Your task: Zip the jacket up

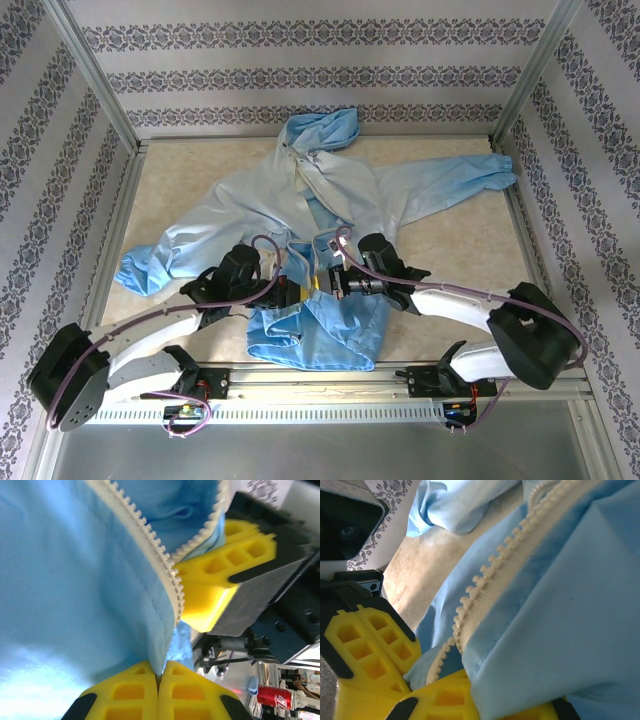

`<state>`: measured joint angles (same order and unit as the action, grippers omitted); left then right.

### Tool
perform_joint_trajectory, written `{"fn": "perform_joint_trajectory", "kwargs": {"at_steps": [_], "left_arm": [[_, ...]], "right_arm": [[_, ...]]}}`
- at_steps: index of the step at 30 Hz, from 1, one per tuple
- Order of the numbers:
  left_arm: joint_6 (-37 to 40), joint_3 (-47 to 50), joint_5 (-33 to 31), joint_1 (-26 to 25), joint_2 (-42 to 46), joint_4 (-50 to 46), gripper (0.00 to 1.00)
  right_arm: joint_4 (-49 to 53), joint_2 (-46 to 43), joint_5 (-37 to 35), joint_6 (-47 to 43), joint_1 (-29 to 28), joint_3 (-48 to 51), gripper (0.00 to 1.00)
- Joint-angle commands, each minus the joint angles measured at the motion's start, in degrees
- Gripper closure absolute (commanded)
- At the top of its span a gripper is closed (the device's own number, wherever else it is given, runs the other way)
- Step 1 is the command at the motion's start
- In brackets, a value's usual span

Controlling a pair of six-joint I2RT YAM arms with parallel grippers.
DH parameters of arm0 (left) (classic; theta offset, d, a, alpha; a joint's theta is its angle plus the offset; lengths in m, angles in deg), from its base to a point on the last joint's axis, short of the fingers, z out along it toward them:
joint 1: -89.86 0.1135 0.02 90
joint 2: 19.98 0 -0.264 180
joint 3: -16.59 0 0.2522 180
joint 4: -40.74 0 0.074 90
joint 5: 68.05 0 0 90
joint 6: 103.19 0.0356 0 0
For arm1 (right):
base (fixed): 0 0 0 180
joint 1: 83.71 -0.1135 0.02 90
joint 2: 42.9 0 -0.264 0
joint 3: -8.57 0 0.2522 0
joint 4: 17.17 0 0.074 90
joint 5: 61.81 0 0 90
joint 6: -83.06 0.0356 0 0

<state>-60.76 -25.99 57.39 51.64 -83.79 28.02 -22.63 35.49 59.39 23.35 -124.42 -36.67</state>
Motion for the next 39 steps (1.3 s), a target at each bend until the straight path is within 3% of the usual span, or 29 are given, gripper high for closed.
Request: {"fn": "perform_joint_trajectory", "kwargs": {"at_steps": [1, 7, 13, 17, 21, 27, 31, 39], "left_arm": [[4.3, -2.9, 5.2, 0.6, -2.5, -12.5, 1.0], [5.5, -8.1, 5.3, 3.2, -6.9, -17.0, 1.0], [6.3, -13.1, 6.9, 4.5, -7.2, -22.9, 1.0], [8.6, -16.7, 7.0, 5.0, -6.6, -30.5, 1.0], [8.4, -18.5, 7.1, 5.3, -4.9, -33.0, 1.0], [9.8, -21.4, 6.8, 5.4, -4.7, -38.6, 1.0], [10.2, -22.5, 6.4, 5.4, -4.0, -40.0, 1.0], [10.7, -23.4, 6.4, 5.4, -3.5, -40.7, 1.0]], "right_arm": [[-5.1, 1.6, -1.8, 0.0, 2.7, -2.3, 0.82], [-1.5, -0.3, -1.7, -1.9, 2.9, -3.1, 0.56], [8.1, -8.8, -5.6, -4.3, 1.7, -3.6, 0.45], [22.8, -15.0, -9.7, -9.3, -0.4, -7.4, 0.42], [29.6, -18.5, -14.7, -13.6, -3.7, -8.8, 0.42], [28.6, -19.0, -18.1, -14.3, -13.8, -8.3, 0.51], [24.3, -15.4, -21.3, -15.5, -19.5, -7.8, 0.48], [22.3, -6.8, -23.6, -17.3, -21.1, -11.5, 0.44]]}}
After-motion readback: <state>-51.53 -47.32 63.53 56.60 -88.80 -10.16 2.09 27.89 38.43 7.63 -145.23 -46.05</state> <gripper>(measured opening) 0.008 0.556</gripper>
